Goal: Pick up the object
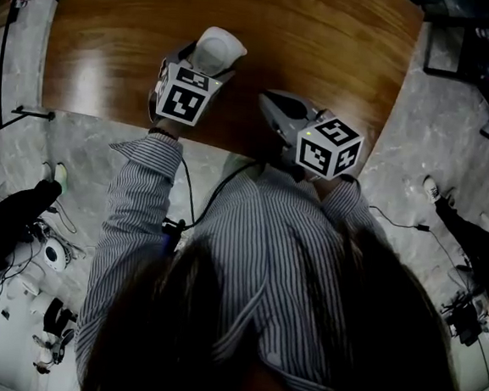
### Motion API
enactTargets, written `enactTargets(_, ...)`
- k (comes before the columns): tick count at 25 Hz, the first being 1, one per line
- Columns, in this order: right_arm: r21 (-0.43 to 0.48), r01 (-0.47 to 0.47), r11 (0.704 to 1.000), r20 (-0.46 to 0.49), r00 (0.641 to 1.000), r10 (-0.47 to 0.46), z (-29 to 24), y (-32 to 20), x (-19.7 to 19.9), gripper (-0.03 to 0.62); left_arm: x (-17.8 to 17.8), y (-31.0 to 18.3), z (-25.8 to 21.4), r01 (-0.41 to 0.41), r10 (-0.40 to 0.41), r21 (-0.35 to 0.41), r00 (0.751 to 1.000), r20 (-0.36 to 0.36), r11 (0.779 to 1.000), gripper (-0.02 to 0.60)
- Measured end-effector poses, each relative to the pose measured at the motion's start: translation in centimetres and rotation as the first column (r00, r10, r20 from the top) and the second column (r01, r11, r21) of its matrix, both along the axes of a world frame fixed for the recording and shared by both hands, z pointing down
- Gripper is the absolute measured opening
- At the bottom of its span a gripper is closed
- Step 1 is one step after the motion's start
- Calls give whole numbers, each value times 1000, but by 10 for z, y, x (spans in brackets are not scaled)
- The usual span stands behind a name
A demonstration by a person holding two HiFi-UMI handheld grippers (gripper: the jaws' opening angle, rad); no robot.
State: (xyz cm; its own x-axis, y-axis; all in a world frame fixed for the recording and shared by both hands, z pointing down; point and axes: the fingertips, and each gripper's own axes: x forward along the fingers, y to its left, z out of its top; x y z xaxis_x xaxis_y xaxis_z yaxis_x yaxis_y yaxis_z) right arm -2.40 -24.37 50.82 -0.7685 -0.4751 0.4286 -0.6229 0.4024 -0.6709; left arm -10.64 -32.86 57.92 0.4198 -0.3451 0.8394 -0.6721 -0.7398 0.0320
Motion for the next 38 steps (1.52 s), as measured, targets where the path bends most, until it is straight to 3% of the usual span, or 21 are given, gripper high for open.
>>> enactTargets(10,21,3,1000,6,1000,-3,-6,4,4,2,1,0,3,55,-56,-27,998,-35,998,440)
enactTargets(17,82,1,997,-5,1000,-1,-26,6,12,2,2,10,-40,167,-165,-3,972,-170,986,440)
enactTargets(21,139,19,990,-4,1000,-18,-46,5,9,2,-3,16,-77,289,-274,-3,904,-327,957,440)
enactTargets(27,222,34,974,4,999,-36,-73,2,5,2,-8,35,-116,407,-354,9,805,-476,913,440)
enactTargets(33,265,49,963,-11,999,-48,-86,6,2,2,-4,62,-156,462,-358,-25,651,-670,887,440)
enactTargets(38,269,76,960,-21,997,-73,-90,15,-7,2,-9,80,-176,486,-334,-36,543,-770,873,440)
